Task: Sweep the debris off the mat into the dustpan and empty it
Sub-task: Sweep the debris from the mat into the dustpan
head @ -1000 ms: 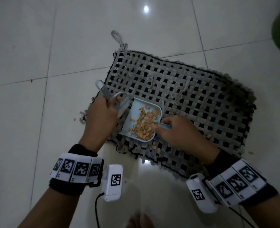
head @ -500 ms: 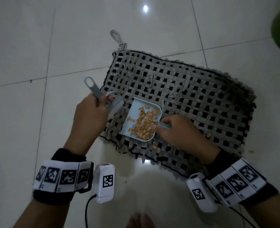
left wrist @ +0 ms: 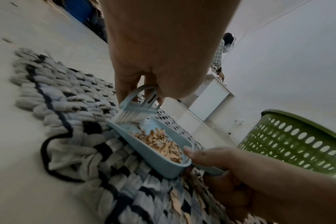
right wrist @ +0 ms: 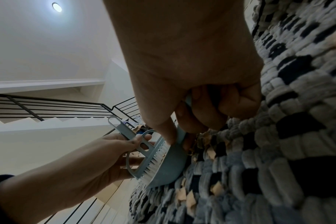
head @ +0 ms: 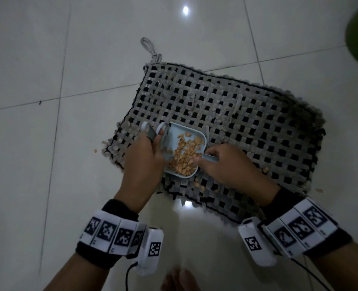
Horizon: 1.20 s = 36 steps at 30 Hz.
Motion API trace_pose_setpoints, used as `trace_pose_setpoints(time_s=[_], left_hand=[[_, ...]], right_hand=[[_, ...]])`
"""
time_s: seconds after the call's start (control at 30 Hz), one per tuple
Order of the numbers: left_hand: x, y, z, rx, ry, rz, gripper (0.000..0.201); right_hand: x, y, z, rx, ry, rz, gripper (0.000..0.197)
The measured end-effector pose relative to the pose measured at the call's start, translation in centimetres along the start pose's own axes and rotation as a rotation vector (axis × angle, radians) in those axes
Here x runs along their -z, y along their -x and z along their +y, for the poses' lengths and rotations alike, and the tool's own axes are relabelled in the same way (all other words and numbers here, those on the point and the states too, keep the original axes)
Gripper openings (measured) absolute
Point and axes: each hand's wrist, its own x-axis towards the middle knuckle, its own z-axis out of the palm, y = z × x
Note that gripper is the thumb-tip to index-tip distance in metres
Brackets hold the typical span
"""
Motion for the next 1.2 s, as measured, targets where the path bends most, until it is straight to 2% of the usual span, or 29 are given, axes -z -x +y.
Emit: trace_pose_setpoints(time_s=[0.07,0.17,0.27,0.47,0.6,0.8,0.97,1.1,1.2], left_hand=[[-0.1,0.4,0.2,-0.043,0.012,0.007,0.028],[0.3,0.5,0.0,-0.013,0.026,0.025,0.031],[0.5,0.3,0.1,-0.036,0.036,0.055,0.025],[-0.9,1.2,2.1,-0.094,0.057,-0.024,0.027],[-0.8,1.2,2.1,-0.071,0.063,0.037,0.027],[-1.7,2.1,3.4,-0.088,0.074,-0.075,0.027],[-1.0,1.5,2.5,-0.077,0.064,0.022,0.027],[-1.9,2.1,3.1,-0.102,0.132,-0.101,0.030],[-1.4,2.1,3.4,-0.085,0.178,-0.090,0.037]], right_hand=[[0.0,0.0,0.1,0.001,-0.002,-0.002,0.046],[-0.1,0.0,0.2,0.005,0.006,0.005,0.047],[-0.1,0.0,0.1,0.008,0.015,0.013,0.047],[0.0,0.3,0.1,0.006,0.010,0.015,0.044],[-0.1,0.3,0.4,0.007,0.001,0.026,0.044],[-0.1,0.3,0.4,0.013,0.003,0.039,0.041],[-0.2,0.2,0.8,0.021,-0.011,0.031,0.043],[-0.2,0.2,0.7,0.040,-0.007,0.034,0.040],[-0.1,0.2,1.1,0.032,-0.053,0.023,0.039]])
